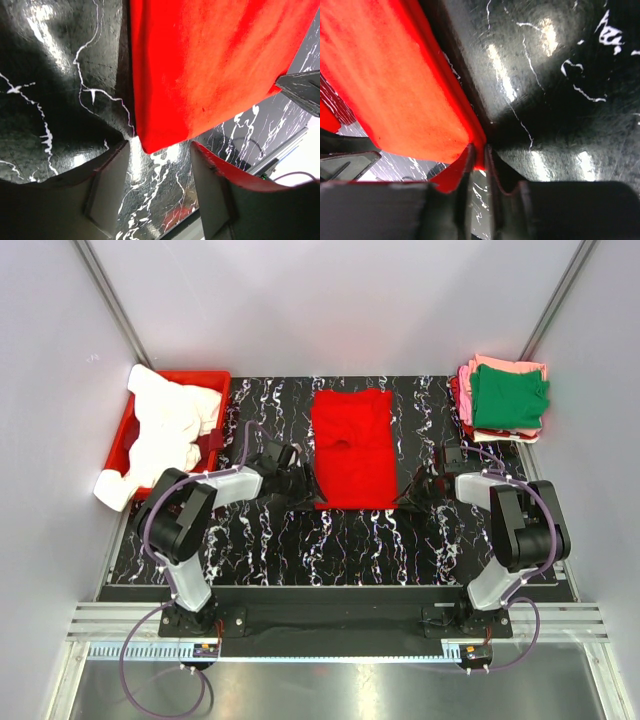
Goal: Fold and stack the t-shirts
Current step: Fold the tshirt
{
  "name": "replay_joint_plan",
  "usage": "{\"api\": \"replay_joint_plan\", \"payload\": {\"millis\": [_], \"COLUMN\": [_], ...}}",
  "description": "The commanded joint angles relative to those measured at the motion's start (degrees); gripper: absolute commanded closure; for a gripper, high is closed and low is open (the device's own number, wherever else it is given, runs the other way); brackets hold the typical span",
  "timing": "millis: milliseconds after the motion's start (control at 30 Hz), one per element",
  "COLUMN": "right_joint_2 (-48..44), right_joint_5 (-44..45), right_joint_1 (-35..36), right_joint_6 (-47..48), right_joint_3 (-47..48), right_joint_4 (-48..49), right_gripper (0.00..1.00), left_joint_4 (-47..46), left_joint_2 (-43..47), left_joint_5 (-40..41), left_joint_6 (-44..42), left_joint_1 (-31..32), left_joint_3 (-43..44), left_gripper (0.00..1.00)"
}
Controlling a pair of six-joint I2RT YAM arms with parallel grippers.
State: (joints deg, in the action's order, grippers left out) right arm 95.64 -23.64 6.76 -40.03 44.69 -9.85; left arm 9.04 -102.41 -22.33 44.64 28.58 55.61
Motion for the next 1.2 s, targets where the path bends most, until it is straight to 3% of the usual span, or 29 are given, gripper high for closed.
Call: {"api": "replay_joint_plan", "payload": {"millis": [0,200,333,367,400,700,967,1167], "right_joint_2": [2.3,3.2,3.2,3.1,2.9,-10.7,-40.8,-61.7], "right_joint_5": [2.7,2.6,2.5,2.5,2.4,2.5,1.1,1.0], "right_joint_1": [0.4,0.4,0.4,0.4,0.4,0.9,4.2,6.3], "right_joint_6": [0.7,0.7,0.7,0.6,0.6,0.4,-4.4,-9.7], "right_joint_3": [-0.9,-1.4,-1.3,-1.3,-1.5,-6.2,-15.1,-12.6], "right_joint_4": [0.5,1.1,1.2,1.2,1.1,-9.0,-23.6,-40.5], "right_gripper": [0.82,0.93,1.0,1.0,1.0,1.0,1.0,1.0], "left_joint_4": [-1.1,-2.7,-2.9,-2.9,-3.0,3.0,9.9,15.7], "left_joint_2": [-2.2,-3.8,-4.4,-4.3,-3.6,10.4,28.7,44.6], "left_joint_5": [1.9,1.7,2.1,2.1,2.2,4.7,10.5,13.4], "left_joint_6": [-0.5,0.4,0.4,0.5,0.7,1.2,10.2,18.3], "left_joint_1": [0.3,0.9,1.0,1.0,1.0,4.7,18.1,25.2], "left_joint_3": [-1.0,-0.9,-0.3,-0.2,-0.5,-5.5,-13.9,-18.4], "left_gripper": [0.44,0.61,0.85,0.98,1.0,1.0,1.0,1.0]}}
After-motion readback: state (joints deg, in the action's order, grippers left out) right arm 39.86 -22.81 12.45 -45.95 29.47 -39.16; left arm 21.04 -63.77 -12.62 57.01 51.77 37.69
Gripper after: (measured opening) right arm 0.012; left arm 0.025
